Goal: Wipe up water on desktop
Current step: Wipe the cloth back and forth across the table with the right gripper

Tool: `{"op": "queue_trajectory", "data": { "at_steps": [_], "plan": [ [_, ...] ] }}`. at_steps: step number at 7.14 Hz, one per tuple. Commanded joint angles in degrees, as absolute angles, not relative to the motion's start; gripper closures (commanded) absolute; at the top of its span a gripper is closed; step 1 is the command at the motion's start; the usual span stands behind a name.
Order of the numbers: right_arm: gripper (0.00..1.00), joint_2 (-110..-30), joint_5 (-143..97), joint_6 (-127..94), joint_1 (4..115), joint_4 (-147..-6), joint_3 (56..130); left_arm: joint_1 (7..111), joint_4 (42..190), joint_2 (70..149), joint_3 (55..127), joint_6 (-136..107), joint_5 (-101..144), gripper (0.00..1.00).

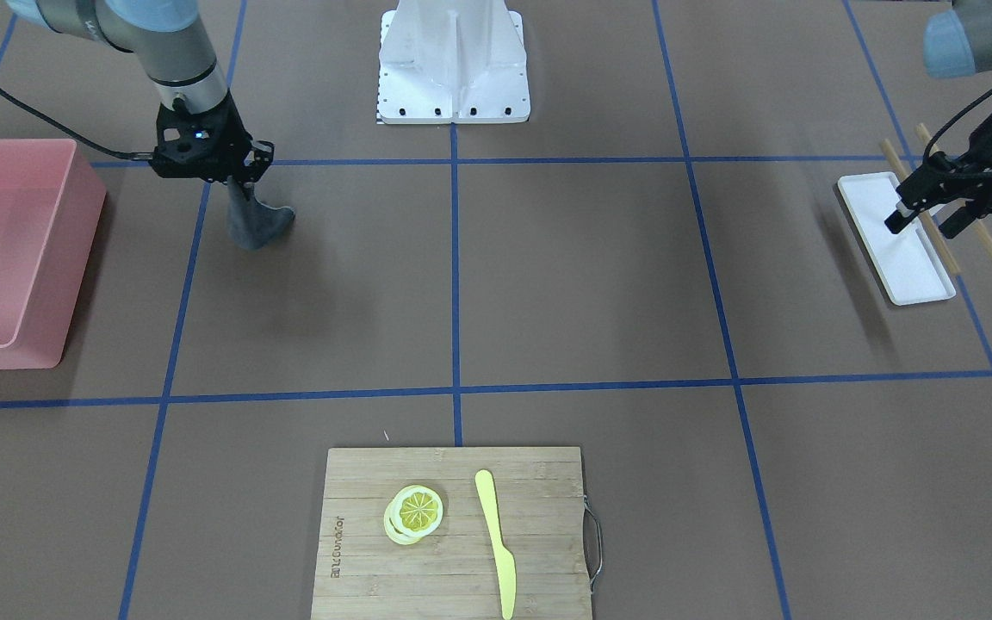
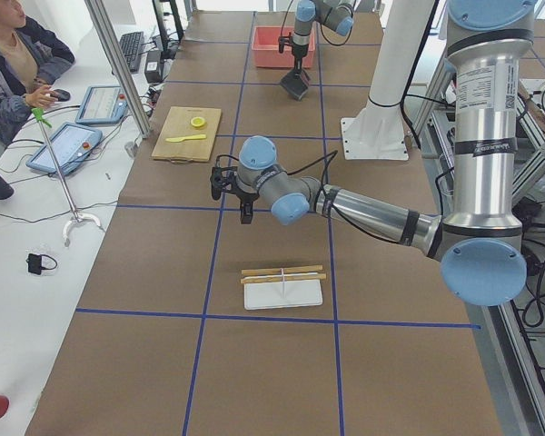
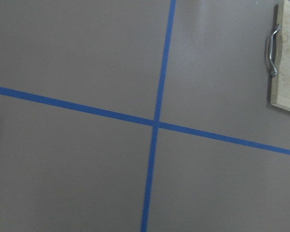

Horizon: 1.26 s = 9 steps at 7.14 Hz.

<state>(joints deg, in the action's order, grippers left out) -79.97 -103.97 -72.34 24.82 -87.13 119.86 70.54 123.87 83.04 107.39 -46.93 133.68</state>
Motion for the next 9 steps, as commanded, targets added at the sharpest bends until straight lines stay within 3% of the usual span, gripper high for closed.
{"op": "queue_trajectory", "data": {
  "at_steps": [1,4,5,7,9],
  "plan": [
    [1.0,-65.6,-103.9,-80.8,20.8,-89.9,113.0,73.5,123.2,80.9,107.1,-41.2,133.6,0.03],
    [1.0,-54.5,-103.8,-84.6,19.0,-91.2,105.0,75.7,122.3,75.7,105.8,-26.5,129.3,0.03],
    [1.0,-56.6,-104.6,-83.8,20.6,-91.2,105.9,75.8,121.3,75.5,103.8,-21.8,127.8,0.03],
    [1.0,-70.8,-114.2,-73.2,28.9,-91.8,114.4,76.6,116.3,75.6,103.3,-16.6,127.6,0.03],
    [1.0,-80.7,-116.6,-64.2,34.2,-91.7,116.1,76.6,115.2,75.5,101.9,-16.0,127.6,0.02]
  ]
}}
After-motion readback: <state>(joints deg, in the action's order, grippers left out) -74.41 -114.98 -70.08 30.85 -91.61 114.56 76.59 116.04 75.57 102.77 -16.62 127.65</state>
